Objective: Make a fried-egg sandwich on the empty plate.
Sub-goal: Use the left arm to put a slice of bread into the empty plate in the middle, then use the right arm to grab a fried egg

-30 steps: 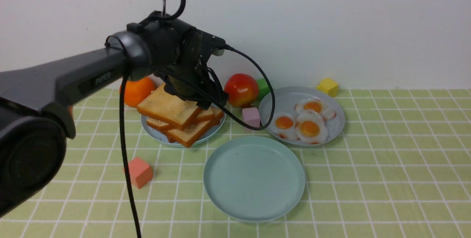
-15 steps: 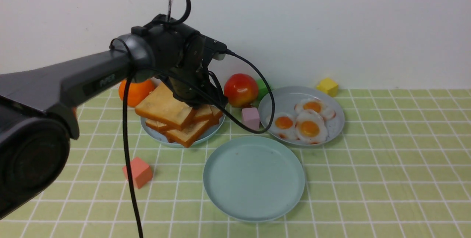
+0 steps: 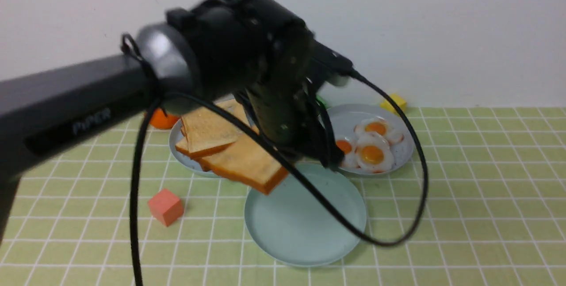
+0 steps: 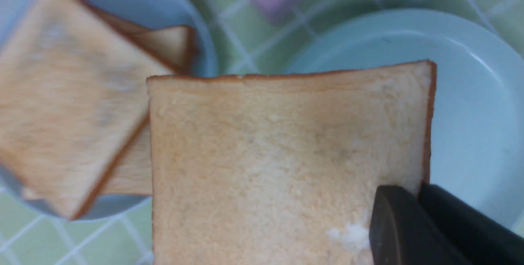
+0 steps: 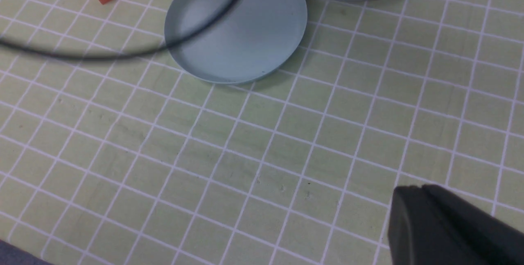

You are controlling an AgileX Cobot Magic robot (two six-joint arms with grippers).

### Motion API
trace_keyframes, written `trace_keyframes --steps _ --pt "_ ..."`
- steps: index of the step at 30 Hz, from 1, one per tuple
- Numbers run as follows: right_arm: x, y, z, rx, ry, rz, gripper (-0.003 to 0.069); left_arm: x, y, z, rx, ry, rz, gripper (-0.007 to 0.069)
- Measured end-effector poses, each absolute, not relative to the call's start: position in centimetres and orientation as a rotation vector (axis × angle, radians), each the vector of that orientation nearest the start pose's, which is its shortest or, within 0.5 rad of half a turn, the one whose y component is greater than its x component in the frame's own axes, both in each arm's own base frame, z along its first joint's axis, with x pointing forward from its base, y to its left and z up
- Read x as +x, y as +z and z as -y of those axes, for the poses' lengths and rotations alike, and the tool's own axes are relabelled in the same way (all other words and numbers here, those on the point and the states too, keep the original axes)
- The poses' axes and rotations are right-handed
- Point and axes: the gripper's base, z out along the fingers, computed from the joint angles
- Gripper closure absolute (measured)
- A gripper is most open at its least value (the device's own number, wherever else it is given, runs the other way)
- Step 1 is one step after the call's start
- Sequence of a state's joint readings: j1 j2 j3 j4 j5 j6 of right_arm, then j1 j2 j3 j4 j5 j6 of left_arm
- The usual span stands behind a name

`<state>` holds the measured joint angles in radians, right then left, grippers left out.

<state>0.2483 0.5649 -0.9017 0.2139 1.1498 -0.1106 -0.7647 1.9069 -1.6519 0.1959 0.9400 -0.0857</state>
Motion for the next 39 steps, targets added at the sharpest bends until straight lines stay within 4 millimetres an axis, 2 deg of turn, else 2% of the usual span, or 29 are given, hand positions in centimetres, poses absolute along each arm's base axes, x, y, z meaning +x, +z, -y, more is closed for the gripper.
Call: trace_keyframes --steps 1,3,6,11,15,19,21,23,28,34,36,38,39 --pt "6.3 37.1 -3.4 -0.410 0.339 -2.258 0.0621 31.2 27.4 28.3 0.989 -0.033 -2.459 0.0605" --pt "6.2 37.1 -3.4 -0.410 0.337 -2.257 0.0620 30.1 26.0 30.2 1.073 -0.024 -2.437 0.0605" --pt "6.2 37.1 -3.4 -0.411 0.336 -2.258 0.0617 29.5 24.2 31.7 1.140 -0.008 -2.416 0.0605" --pt "6.1 37.1 -3.3 -0.411 0.335 -2.259 0.0610 29.7 22.4 32.5 1.169 -0.001 -2.418 0.0605" --pt "6.0 37.0 -3.3 -0.415 0.335 -2.271 0.0610 29.8 21.6 32.6 1.179 0.011 -2.425 0.0589" --pt "6.0 37.0 -3.3 -0.417 0.335 -2.275 0.0610 29.9 21.7 32.6 1.183 0.019 -2.410 0.0517" --pt "6.0 37.0 -3.3 -0.418 0.335 -2.278 0.0608 30.0 21.7 32.6 1.190 0.036 -2.397 0.0462" --pt "6.0 37.0 -3.3 -0.418 0.335 -2.278 0.0605 30.2 21.8 32.5 1.203 0.066 -2.378 0.0368" --pt "6.0 37.0 -3.3 -0.418 0.336 -2.278 0.0599 30.3 21.8 32.4 1.208 0.079 -2.369 0.0236" --pt "6.0 37.0 -3.3 -0.417 0.338 -2.277 0.0593 30.0 22.3 32.3 1.191 0.052 -2.391 0.0219" --pt "6.1 37.1 -3.4 -0.413 0.339 -2.264 0.0591 29.4 23.7 32.1 1.144 -0.009 -2.412 0.0262" --pt "6.6 37.2 -3.5 -0.405 0.339 -2.252 0.0589 28.5 26.5 31.5 1.085 -0.090 -2.407 0.0354" --pt "6.8 37.2 -3.5 -0.404 0.339 -2.254 0.0589 28.4 26.9 31.4 1.082 -0.093 -2.402 0.0364"
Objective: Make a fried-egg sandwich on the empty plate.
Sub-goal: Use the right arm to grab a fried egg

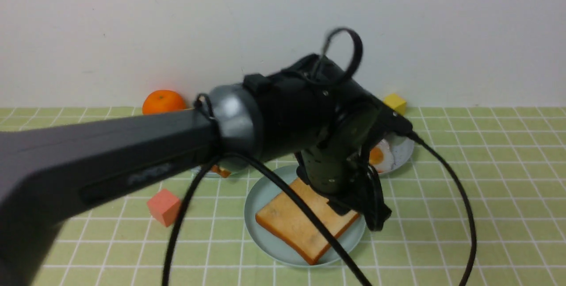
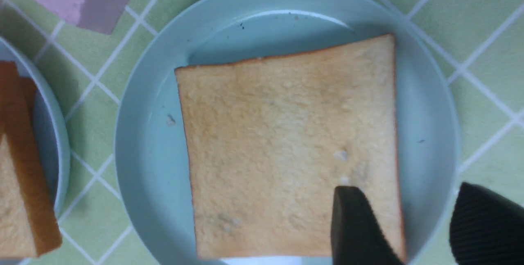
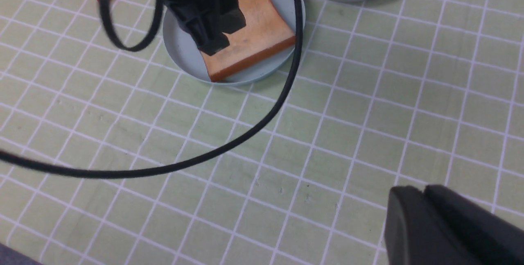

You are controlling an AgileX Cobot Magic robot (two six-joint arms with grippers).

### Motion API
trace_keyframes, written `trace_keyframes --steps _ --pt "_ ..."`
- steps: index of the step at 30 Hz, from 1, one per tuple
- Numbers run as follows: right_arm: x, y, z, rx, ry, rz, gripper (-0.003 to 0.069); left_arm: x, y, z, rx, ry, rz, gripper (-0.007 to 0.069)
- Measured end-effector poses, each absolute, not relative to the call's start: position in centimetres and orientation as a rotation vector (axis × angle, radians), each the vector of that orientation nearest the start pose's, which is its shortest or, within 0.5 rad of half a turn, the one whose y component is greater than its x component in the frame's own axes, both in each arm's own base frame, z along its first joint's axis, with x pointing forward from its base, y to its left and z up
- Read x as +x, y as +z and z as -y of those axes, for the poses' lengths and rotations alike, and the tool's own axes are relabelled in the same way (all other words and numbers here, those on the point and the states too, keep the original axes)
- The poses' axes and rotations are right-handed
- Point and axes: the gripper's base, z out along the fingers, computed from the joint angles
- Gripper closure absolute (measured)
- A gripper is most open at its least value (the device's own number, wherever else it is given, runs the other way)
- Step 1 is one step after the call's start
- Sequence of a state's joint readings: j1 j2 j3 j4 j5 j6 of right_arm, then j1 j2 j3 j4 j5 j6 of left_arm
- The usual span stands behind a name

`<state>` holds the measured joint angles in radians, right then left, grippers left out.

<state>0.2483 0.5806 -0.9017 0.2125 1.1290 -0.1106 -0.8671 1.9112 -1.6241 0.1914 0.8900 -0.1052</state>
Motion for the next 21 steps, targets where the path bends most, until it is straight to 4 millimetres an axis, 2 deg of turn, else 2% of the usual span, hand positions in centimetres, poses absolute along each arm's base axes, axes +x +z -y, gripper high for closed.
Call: trace_keyframes --steps 1,3,4,5,7,9,12,13,15,17,21 --pt "7.6 37.1 -3.7 -0.396 0.338 -2.252 0.0587 27.5 29.6 30.6 1.039 -0.157 -2.375 0.0453" --pt "9.3 37.1 -4.1 -0.380 0.338 -2.251 0.0583 26.1 33.1 29.2 0.999 -0.215 -2.339 0.0578" --pt "9.7 37.0 -4.2 -0.377 0.338 -2.253 0.0582 25.8 33.7 28.9 0.993 -0.223 -2.331 0.0587" --pt "11.0 36.7 -4.5 -0.367 0.341 -2.264 0.0580 24.9 35.4 27.9 0.973 -0.251 -2.307 0.0633" --pt "13.2 36.0 -5.0 -0.362 0.340 -2.294 0.0578 23.1 37.6 26.1 0.943 -0.301 -2.269 0.0638" --pt "15.9 35.0 -5.7 -0.370 0.332 -2.320 0.0575 21.1 38.7 24.0 0.921 -0.355 -2.238 0.0638" --pt "19.3 33.2 -6.5 -0.401 0.320 -2.382 0.0573 18.5 39.3 21.3 0.887 -0.432 -2.185 0.0638" --pt "20.0 32.8 -6.7 -0.405 0.319 -2.394 0.0573 17.9 38.8 20.7 0.881 -0.449 -2.182 0.0638" --pt "22.9 31.5 -7.5 -0.415 0.320 -2.456 0.0569 15.7 38.4 18.4 0.847 -0.508 -2.139 0.0638" --pt "24.9 30.8 -8.1 -0.413 0.327 -2.490 0.0564 14.5 37.4 17.1 0.824 -0.538 -2.127 0.0638" --pt "30.0 29.3 -9.4 -0.410 0.330 -2.543 0.0533 11.2 36.4 13.2 0.713 -0.629 -2.051 0.0638"
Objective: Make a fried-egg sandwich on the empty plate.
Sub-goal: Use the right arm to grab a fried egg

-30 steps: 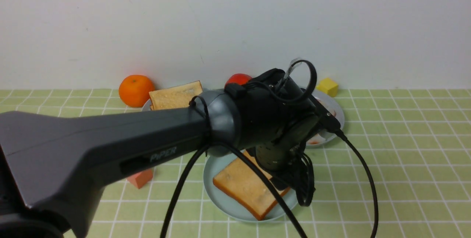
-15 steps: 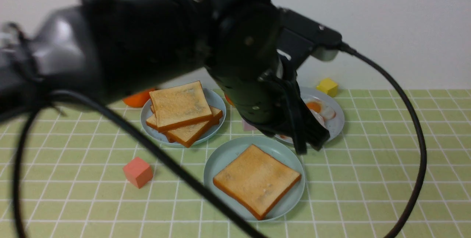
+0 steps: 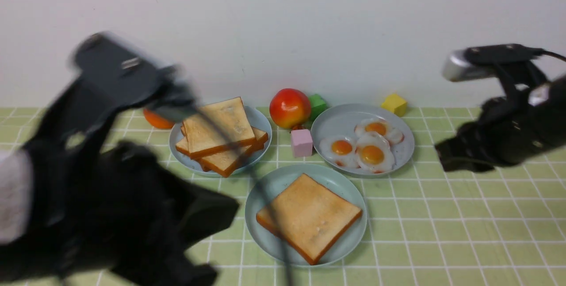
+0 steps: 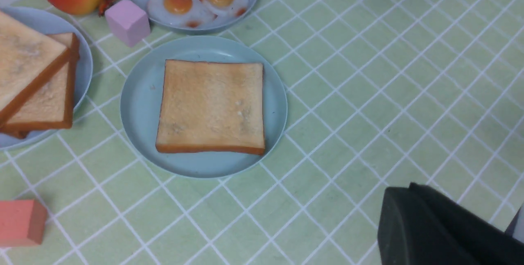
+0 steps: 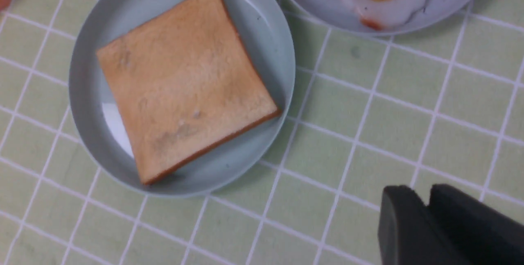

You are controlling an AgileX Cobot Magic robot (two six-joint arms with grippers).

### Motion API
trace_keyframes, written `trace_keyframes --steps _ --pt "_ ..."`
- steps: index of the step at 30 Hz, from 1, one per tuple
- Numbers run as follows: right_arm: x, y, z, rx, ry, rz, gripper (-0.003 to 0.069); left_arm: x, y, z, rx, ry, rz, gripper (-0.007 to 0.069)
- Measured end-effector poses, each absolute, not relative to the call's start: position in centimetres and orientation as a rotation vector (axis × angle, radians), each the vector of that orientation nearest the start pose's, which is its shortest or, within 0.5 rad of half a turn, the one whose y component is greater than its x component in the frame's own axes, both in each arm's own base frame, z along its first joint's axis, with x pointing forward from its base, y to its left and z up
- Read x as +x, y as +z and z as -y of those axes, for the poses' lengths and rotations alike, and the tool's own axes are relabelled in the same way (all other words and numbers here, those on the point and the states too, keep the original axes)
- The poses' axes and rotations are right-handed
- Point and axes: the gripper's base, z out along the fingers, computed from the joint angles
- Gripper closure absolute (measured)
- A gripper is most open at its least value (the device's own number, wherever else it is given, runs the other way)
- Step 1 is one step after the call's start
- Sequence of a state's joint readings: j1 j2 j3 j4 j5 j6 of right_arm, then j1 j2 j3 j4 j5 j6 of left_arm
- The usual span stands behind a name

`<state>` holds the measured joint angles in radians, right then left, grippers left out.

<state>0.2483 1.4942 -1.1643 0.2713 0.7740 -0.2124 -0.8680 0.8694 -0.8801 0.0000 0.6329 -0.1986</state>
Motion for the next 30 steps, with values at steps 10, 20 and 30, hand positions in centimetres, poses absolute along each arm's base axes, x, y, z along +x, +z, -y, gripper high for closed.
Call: trace_keyframes --steps 10,20,30 --pt "41.4 24.7 -11.3 -0.516 0.230 -2.669 0.0345 7.1 38.2 8.2 0.520 -0.810 -1.812 0.0638" --pt "49.1 21.4 -8.6 -0.535 0.418 -2.721 0.0270 7.0 37.9 8.0 0.529 -0.794 -1.854 0.0638" --pt "51.6 17.7 -8.5 -0.503 0.579 -2.702 0.0267 7.1 38.6 8.2 0.508 -0.827 -1.773 0.0638"
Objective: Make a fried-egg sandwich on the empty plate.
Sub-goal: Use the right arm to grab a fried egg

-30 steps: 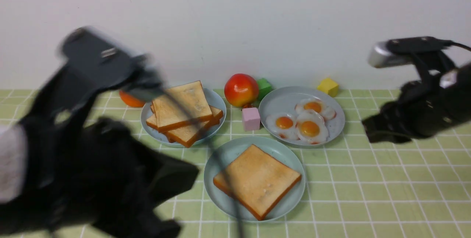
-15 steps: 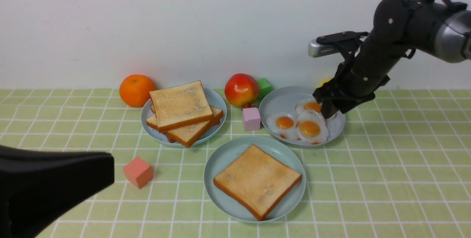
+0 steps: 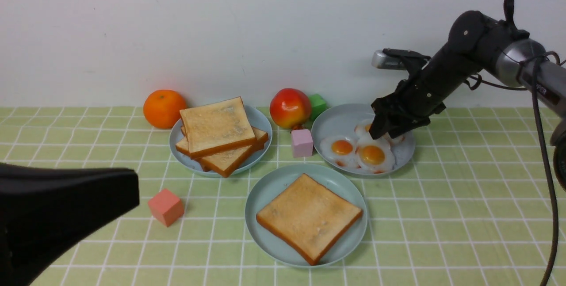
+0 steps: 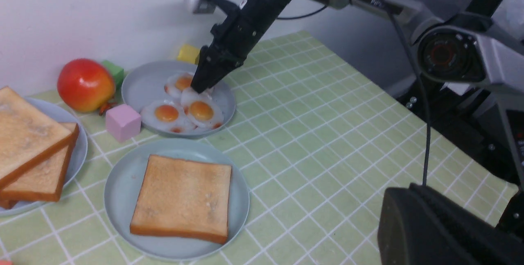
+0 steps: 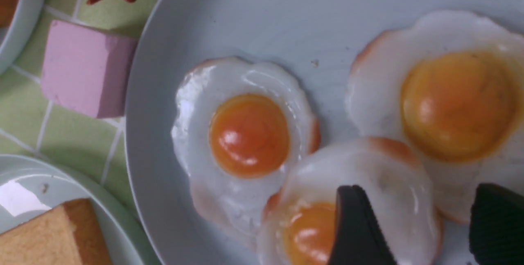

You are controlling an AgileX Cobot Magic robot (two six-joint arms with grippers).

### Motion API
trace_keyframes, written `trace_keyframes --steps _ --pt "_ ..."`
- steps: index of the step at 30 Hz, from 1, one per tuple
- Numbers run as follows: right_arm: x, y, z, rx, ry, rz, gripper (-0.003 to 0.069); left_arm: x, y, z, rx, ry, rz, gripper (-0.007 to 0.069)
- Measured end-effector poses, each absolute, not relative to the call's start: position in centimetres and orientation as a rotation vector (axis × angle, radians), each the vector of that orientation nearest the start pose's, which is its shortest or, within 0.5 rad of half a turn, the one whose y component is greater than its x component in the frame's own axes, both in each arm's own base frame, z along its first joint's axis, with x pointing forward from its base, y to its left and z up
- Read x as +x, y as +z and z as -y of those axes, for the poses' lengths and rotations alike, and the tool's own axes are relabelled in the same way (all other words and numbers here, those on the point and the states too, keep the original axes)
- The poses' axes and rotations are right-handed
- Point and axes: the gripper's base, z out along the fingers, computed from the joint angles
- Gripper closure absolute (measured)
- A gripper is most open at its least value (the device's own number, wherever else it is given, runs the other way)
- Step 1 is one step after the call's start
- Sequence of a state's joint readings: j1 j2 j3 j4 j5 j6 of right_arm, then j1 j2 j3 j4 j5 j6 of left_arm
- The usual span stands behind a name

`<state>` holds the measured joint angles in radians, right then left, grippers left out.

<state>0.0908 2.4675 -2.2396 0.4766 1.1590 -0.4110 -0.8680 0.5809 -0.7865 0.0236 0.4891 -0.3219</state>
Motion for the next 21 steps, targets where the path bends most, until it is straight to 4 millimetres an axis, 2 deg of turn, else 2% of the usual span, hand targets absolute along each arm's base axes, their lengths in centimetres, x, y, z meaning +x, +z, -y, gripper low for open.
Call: trace_keyframes --steps 16,21 --pt "52.28 16.65 -8.77 -0.528 0.590 -2.642 0.0267 7.09 38.88 8.23 0.499 -0.841 -1.741 0.0638" --pt "52.01 16.67 -8.94 -0.530 0.638 -2.659 0.0295 7.09 38.88 8.23 0.499 -0.841 -1.741 0.0636"
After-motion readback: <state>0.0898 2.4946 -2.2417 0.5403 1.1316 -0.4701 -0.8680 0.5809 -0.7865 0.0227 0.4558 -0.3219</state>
